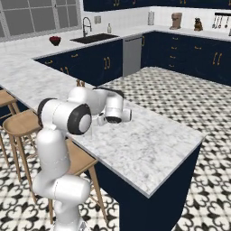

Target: Take a straw from the drawer in front and place it inside the glass cup on the dining counter.

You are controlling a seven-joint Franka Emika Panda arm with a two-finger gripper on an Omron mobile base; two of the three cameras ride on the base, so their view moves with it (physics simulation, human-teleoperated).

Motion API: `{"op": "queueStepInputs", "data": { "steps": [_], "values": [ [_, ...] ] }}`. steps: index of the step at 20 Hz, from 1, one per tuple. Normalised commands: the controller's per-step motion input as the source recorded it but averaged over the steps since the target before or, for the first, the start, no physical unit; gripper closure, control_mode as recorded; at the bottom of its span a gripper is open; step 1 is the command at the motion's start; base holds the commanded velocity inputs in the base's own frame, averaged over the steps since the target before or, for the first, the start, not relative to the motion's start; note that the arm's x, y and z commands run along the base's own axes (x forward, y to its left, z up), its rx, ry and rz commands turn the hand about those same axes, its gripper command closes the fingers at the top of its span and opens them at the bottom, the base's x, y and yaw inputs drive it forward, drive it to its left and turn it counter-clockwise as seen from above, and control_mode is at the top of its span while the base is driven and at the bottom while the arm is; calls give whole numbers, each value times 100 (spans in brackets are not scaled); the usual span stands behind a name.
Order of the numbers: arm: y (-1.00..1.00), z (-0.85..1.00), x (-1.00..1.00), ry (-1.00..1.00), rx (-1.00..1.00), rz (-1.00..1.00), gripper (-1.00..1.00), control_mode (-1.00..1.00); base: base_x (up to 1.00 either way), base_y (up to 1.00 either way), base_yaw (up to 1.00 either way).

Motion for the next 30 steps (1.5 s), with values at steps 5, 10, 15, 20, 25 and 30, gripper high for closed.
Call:
{"op": "queueStepInputs", "data": {
  "steps": [5, 10, 15, 20, 25, 30],
  "values": [
    [0, -37, 25, -5, -2, 0, 100, -100, 0, 0, 0],
    [0, -33, 23, -4, -1, 0, 100, -100, 0, 0, 0],
    [20, -30, 12, -6, -6, 0, 100, -100, 0, 0, 0],
    [70, -33, -6, -14, -21, 0, 100, -100, 0, 0, 0],
    [-11, -57, -17, -20, -8, -2, 100, -100, 0, 0, 0],
    [-42, -80, -55, -27, -5, -7, 100, -100, 0, 0, 0]
  ]
}}
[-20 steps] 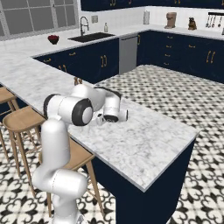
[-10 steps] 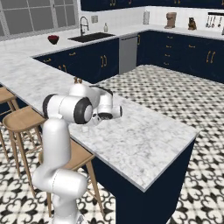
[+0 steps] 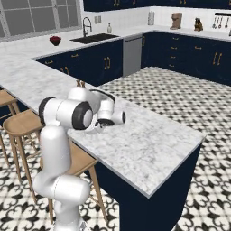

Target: Take a straw from the drawer in front and place it inside the glass cup on the dining counter.

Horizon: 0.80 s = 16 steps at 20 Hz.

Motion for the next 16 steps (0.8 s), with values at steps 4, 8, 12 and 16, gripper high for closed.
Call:
{"op": "queueStepInputs", "data": {
  "steps": [4, 8, 12, 16],
  "values": [
    [-5, -60, -72, -32, -5, -2, 100, -100, 0, 0, 0],
    [-6, -55, -95, -35, -2, 0, 100, -100, 0, 0, 0],
    [-34, -54, -52, -25, 0, -4, 100, -100, 0, 0, 0],
    [-47, -46, 0, -8, 2, -3, 100, -100, 0, 0, 0]
  ]
}}
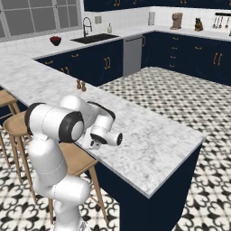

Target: Take a straw from the drawer in front and place it inside the glass cup on the dining counter.

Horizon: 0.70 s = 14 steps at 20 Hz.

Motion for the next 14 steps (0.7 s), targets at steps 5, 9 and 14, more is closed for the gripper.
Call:
{"op": "queueStepInputs", "data": {
  "steps": [5, 9, 14],
  "values": [
    [-42, -15, 35, 0, 14, 0, 100, -100, 0, 0, 0],
    [-24, 0, 36, 0, 14, 0, -100, -100, 0, 0, 0],
    [-2, 0, 15, -7, 6, 0, -100, -100, 0, 0, 0]
  ]
}}
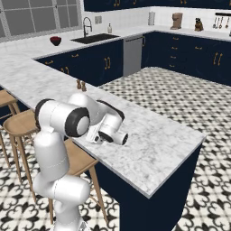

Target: Take a straw from the drawer in front and place it inside the glass cup on the dining counter.

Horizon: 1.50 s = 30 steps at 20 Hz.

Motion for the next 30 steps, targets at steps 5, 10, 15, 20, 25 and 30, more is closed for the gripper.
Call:
{"op": "queueStepInputs", "data": {
  "steps": [5, 10, 15, 20, 25, 30],
  "values": [
    [5, 7, 1, -13, 0, 0, -100, -100, 0, 0, 0],
    [6, 55, 0, -22, 0, 0, -100, -100, 0, 0, 0],
    [-2, 65, -29, -8, -9, 0, -100, -100, 0, 0, 0],
    [-8, 14, -92, -2, -70, -3, -100, -100, 0, 0, 0],
    [0, -13, -100, -4, -100, 0, -100, -100, 0, 0, 0],
    [0, -11, -100, -1, -100, 0, -100, -100, 0, 0, 0]
  ]
}}
